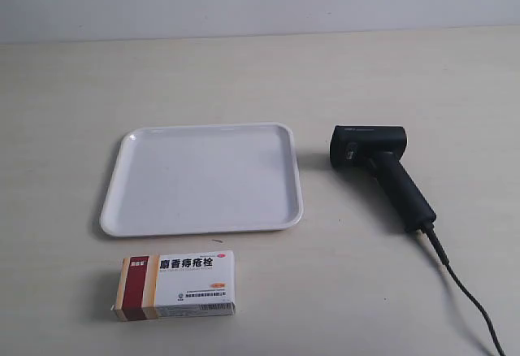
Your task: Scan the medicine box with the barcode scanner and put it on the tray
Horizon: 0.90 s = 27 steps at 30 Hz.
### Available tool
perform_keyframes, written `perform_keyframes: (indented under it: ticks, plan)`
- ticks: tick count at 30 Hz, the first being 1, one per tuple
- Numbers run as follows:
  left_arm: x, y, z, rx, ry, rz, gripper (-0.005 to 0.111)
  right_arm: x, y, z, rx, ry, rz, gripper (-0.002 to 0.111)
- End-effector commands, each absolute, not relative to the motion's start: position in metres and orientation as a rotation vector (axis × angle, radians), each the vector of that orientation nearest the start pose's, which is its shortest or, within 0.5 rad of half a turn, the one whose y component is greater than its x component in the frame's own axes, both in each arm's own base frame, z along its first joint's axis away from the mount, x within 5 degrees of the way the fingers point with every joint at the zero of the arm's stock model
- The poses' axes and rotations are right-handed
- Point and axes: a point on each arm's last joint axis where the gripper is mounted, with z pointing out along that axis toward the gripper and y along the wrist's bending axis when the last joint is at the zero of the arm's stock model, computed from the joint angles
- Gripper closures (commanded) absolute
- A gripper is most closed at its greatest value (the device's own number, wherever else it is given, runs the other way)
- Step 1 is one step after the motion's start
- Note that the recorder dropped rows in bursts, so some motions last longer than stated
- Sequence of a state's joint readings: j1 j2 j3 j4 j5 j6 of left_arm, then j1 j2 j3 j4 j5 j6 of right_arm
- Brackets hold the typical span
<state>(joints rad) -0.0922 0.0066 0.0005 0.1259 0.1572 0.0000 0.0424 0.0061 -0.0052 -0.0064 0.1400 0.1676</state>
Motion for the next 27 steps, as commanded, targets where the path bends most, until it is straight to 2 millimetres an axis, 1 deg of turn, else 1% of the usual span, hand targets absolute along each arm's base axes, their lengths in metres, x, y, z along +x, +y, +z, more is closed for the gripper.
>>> perform_keyframes:
  ticks: [1, 11, 12, 14, 15, 17, 18, 20, 22, 23, 25, 27]
  plan:
    - [0.056, -0.003, 0.199, 0.156, 1.631, 0.038, 0.105, 0.056, 0.002, 0.201, 0.095, 1.618, 0.143, 0.108]
    - [0.056, -0.003, 0.201, 0.156, 1.613, 0.037, 0.105, 0.056, 0.002, 0.201, 0.095, 1.618, 0.143, 0.108]
    - [0.056, -0.004, 0.203, 0.126, 1.589, 0.003, 0.105, 0.056, 0.002, 0.201, 0.095, 1.618, 0.143, 0.108]
    - [0.056, -0.005, 0.210, 0.013, 1.523, -0.126, 0.105, 0.056, 0.002, 0.201, 0.095, 1.618, 0.143, 0.108]
    - [0.056, -0.005, 0.215, -0.073, 1.464, -0.227, 0.105, 0.056, 0.002, 0.201, 0.095, 1.618, 0.143, 0.108]
    - [0.054, -0.005, 0.224, -0.161, 1.364, -0.349, 0.105, 0.056, 0.002, 0.201, 0.096, 1.615, 0.145, 0.108]
    - [0.052, -0.005, 0.232, -0.185, 1.272, -0.407, 0.105, 0.056, 0.002, 0.201, 0.096, 1.615, 0.145, 0.108]
    - [0.049, -0.006, 0.241, -0.152, 1.166, -0.410, 0.107, 0.056, 0.002, 0.202, 0.109, 1.603, 0.162, 0.108]
    - [0.047, -0.006, 0.254, -0.129, 1.121, -0.392, 0.107, 0.056, 0.002, 0.209, 0.140, 1.527, 0.206, 0.108]
    - [0.049, -0.006, 0.261, -0.116, 1.125, -0.367, 0.107, 0.056, 0.002, 0.212, 0.173, 1.493, 0.245, 0.108]
    - [0.059, -0.006, 0.274, -0.093, 1.182, -0.304, 0.107, 0.056, 0.001, 0.217, 0.247, 1.429, 0.328, 0.108]
    - [0.076, -0.007, 0.281, -0.095, 1.286, -0.284, 0.107, 0.055, 0.000, 0.221, 0.303, 1.375, 0.390, 0.108]
